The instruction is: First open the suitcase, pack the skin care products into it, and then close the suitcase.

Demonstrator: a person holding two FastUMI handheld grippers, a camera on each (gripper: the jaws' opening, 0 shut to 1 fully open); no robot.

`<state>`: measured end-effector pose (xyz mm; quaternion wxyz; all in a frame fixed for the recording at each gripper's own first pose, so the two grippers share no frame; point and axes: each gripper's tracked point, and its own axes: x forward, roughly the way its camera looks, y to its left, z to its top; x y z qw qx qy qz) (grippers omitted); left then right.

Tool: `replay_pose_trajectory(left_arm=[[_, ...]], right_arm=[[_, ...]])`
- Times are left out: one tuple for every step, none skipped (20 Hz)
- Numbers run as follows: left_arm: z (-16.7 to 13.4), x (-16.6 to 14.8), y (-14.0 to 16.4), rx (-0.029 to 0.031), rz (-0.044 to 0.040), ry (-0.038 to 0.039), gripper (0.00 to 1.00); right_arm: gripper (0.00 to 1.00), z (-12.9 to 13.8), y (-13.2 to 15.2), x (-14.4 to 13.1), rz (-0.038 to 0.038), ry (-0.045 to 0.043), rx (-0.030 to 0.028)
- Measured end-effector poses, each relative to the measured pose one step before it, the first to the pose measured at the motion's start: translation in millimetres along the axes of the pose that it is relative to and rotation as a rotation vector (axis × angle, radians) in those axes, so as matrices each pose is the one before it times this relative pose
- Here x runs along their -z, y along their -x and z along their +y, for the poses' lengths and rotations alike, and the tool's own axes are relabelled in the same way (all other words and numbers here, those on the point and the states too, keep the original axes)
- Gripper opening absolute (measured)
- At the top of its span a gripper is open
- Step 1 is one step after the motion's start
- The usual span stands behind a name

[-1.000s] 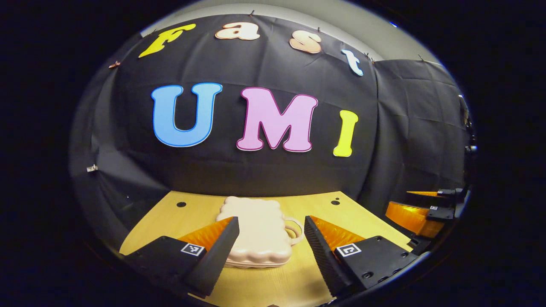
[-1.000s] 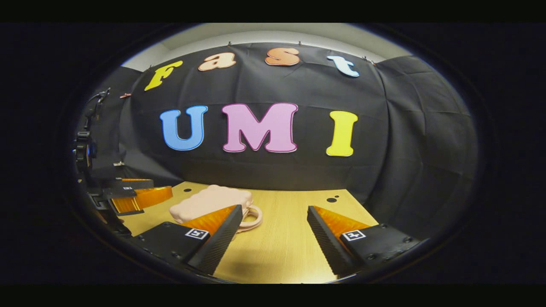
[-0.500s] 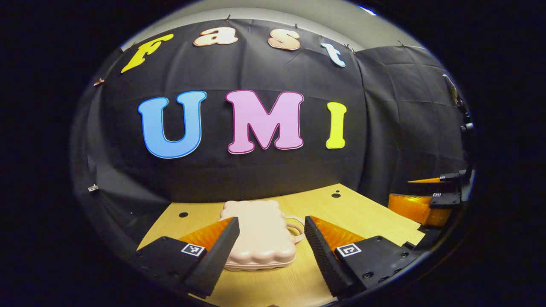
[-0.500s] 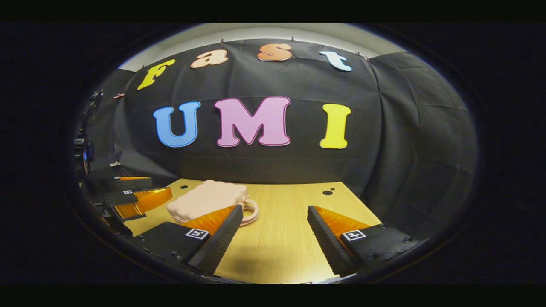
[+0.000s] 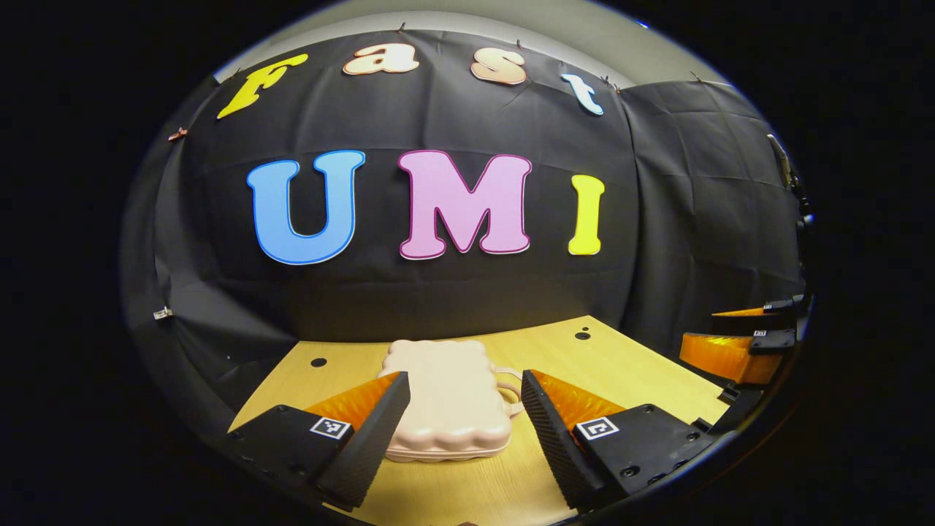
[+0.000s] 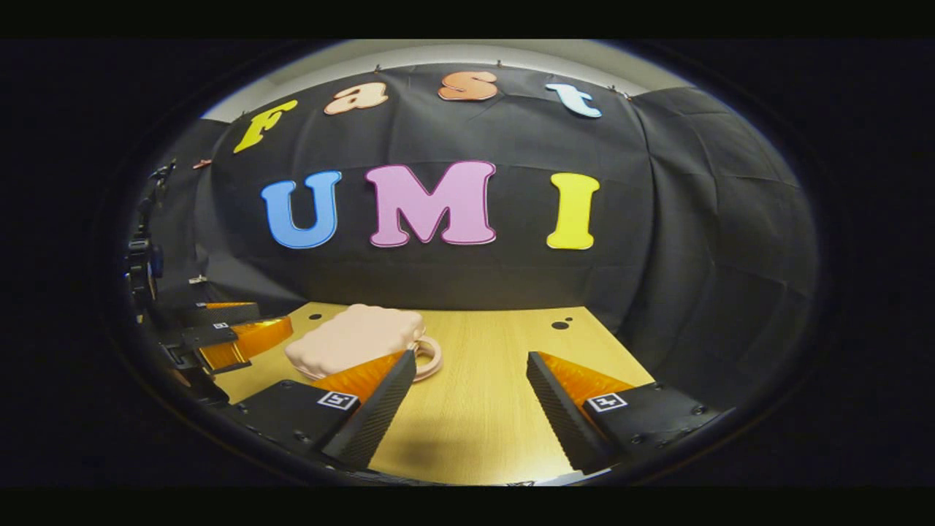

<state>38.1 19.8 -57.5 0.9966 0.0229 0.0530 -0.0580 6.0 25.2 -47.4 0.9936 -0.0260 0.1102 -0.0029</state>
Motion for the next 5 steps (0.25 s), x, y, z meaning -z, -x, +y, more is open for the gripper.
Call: replay_pose_trajectory(left_arm=[[1.03,0.15,1.43,0.00082,0.00098,-0.00138,0.96],[1.35,1.92,1.04,-0.00311,0.0027,-0.00567,0.96],[1.45,1.03,0.55,-0.00449,0.00157,-0.00638,0.96],[2.26,-0.03,1.67,-0.00547,0.00207,-0.00352,0.96],[2.22,-0.67,2.46,-0.00585,-0.00136,0.0012,0.96]], right_arm=[[0.97,0.72,-0.21,1.03,0.00244,0.00004,-0.00114],[0.97,0.76,-0.14,0.71,0.0022,-0.00216,-0.00121],[0.97,0.8,-0.01,0.94,0.00135,-0.00328,-0.00139],[0.97,1.56,-0.33,1.48,0.00122,-0.0034,-0.00328],[0.97,2.53,-0.84,1.17,0.00382,-0.00183,-0.00419]])
